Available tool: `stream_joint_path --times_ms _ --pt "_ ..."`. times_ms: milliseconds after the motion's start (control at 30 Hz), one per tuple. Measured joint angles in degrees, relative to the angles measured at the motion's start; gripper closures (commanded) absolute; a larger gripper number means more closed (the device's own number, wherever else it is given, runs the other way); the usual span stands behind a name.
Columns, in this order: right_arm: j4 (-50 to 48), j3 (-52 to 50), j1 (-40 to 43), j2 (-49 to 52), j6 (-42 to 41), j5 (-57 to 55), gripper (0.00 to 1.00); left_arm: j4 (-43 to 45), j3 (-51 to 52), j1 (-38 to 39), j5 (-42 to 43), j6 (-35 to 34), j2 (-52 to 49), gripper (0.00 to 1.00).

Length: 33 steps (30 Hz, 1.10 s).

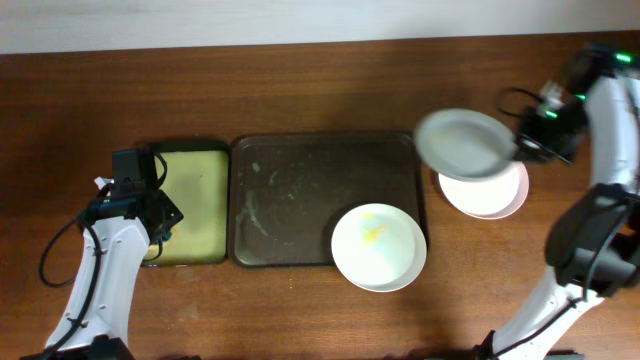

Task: Clean dirty plates on tray and stack at the side
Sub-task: 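Lift the pale green plate and stack it on the pink plate, then grasp the white plate rim with right gripper and drag it center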

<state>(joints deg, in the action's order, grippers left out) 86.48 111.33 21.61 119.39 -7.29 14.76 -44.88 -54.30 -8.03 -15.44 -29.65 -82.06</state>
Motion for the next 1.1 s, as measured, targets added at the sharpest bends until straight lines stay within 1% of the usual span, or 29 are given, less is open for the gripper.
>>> stream_joint_path --times_ms 67,100,133,167,200,233,300,333,367,467,500,533,600,633,667,700,733,767,800,833,867,900,933,967,1000,1100 --pt "-0.42 -5.40 6.71 -0.44 0.26 -4.33 0.96 -0.02 0.00 0.00 0.04 0.00 0.00 1.00" --pt "-1.75 -8.52 8.72 -0.50 0.31 -5.42 0.96 -0.04 0.00 0.00 0.15 0.00 0.00 1.00" --pt "-6.47 -13.05 9.66 -0.94 0.48 -5.46 0.94 -0.02 0.00 0.00 0.26 0.07 0.00 1.00" --pt "-8.31 -15.74 9.73 -0.94 0.50 -5.49 0.80 0.37 0.00 0.02 1.05 0.79 0.00 1.00" --pt "-9.90 -17.97 9.70 -0.96 0.63 -5.33 0.76 0.83 0.00 0.02 2.08 2.25 0.00 1.00" --pt "-11.26 -19.21 9.57 -0.94 0.74 -4.57 0.67 1.49 0.00 0.02 3.72 4.24 0.00 1.00" --pt "-11.78 -19.74 8.41 -0.96 3.21 -0.63 0.46 2.16 0.00 0.02 6.91 8.41 0.00 1.00" --pt "-11.78 -19.74 8.00 -0.96 3.34 0.76 0.45 2.43 0.00 0.02 8.63 10.67 0.00 1.00" --pt "-9.40 -19.41 7.61 -0.94 4.20 1.68 0.45 2.45 0.00 0.02 8.96 11.13 0.00 1.00" --pt "2.86 -10.43 5.84 -2.16 4.72 1.97 0.44 2.47 0.00 0.02 9.73 12.15 0.00 1.00" --pt "4.61 -9.01 5.14 -4.24 4.74 1.42 0.44 2.51 0.00 0.02 9.70 12.15 0.00 1.00" --pt "7.26 -8.44 4.00 -8.66 4.76 0.57 0.44 2.54 0.00 0.02 9.70 12.15 0.00 1.00" --pt "8.55 -8.94 1.09 -18.58 4.46 -0.50 0.43 2.47 0.00 0.02 9.73 12.15 0.00 1.00" --pt "8.68 -10.32 -1.46 -25.64 4.07 -0.74 0.17 2.62 0.00 0.02 9.75 12.15 0.00 1.00" --pt "6.97 -13.07 -3.48 -30.38 2.80 -0.96 0.02 2.54 0.00 0.02 10.12 12.17 0.00 1.00" --pt "5.11 -16.39 -5.22 -34.16 1.31 -1.05 0.02 2.32 0.02 0.02 10.43 12.17 0.00 1.00" --pt "3.67 -22.56 -8.37 -39.65 -1.05 -1.01 0.02 2.25 0.02 0.02 10.78 12.17 0.00 1.00" --pt "2.71 -31.10 -11.69 -44.30 -3.54 0.09 0.17 2.47 0.02 0.02 10.97 12.17 0.00 1.00" --pt "0.85 -37.24 -13.64 -46.34 -4.74 1.29 0.41 2.64 0.02 0.02 10.99 12.20 -0.02 1.00" --pt "-3.63 -44.65 -15.91 -47.39 -6.12 2.49 0.64 2.62 0.02 0.02 10.99 12.20 0.00 1.00" --pt "-6.27 -50.34 -17.75 -47.45 -7.69 3.17 0.66 2.47 0.04 0.02 11.08 12.22 0.00 1.00" --pt "-11.23 -57.61 -19.96 -46.93 -10.56 3.80 0.66 2.73 0.04 0.02 11.15 12.35 0.00 1.00" --pt "-17.27 -63.43 -22.05 -47.10 -15.43 3.08 0.66 2.78 0.04 0.02 11.17 12.35 0.00 1.00" --pt "-18.18 -65.05 -23.15 -47.08 -17.33 2.62 0.68 2.69 0.04 0.02 11.23 12.35 0.00 1.00" --pt "-22.05 -66.66 -24.92 -47.12 -20.83 1.86 0.70 2.71 0.04 0.02 11.21 12.35 0.00 1.00" --pt "-29.55 -68.74 -29.11 -47.34 -24.85 1.62 0.72 2.71 0.04 0.02 11.21 12.35 0.00 0.99"
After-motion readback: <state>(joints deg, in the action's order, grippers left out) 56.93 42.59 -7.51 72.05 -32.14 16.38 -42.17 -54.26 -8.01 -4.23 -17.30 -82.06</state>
